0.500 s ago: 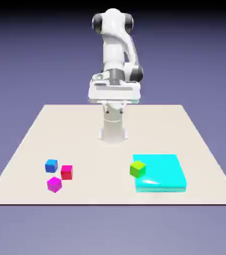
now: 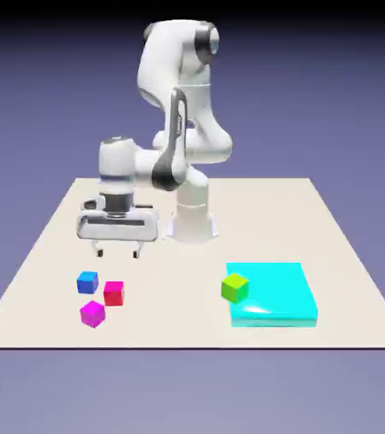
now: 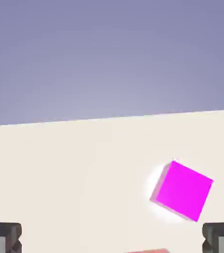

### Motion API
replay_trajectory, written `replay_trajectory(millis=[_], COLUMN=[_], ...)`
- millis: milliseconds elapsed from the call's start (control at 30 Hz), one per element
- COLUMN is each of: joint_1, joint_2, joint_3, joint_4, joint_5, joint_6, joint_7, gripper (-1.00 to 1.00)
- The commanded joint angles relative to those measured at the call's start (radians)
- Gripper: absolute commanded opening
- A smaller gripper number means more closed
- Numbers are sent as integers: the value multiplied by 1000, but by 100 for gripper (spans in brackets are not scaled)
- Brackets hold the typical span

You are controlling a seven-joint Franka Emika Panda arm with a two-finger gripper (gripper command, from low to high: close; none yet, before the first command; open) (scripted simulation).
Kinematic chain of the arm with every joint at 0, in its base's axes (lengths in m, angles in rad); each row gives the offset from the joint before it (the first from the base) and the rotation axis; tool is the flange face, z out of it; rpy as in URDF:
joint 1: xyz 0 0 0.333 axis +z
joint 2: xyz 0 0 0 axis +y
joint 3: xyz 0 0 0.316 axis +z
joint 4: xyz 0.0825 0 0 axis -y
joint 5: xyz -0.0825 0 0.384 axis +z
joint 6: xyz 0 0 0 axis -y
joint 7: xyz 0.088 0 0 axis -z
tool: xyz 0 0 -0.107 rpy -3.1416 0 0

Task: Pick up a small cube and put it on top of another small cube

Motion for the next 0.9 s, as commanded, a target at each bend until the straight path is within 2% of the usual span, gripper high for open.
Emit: replay_trajectory(millis=[0, 167, 233, 500, 533, 867], joint_1=[-11, -24, -24, -248, -248, -24], joint_2=[36, 217, 224, 433, 433, 224], joint_3=[-30, -179, -184, 95, 95, -184], joint_4=[10, 63, 64, 128, 128, 64], joint_5=[16, 94, 97, 364, 364, 97], joint_6=[-14, -83, -85, 54, 54, -85], joint_7=[-37, -223, -230, -431, -431, -230], gripper=[0, 0, 0, 0, -100, -100])
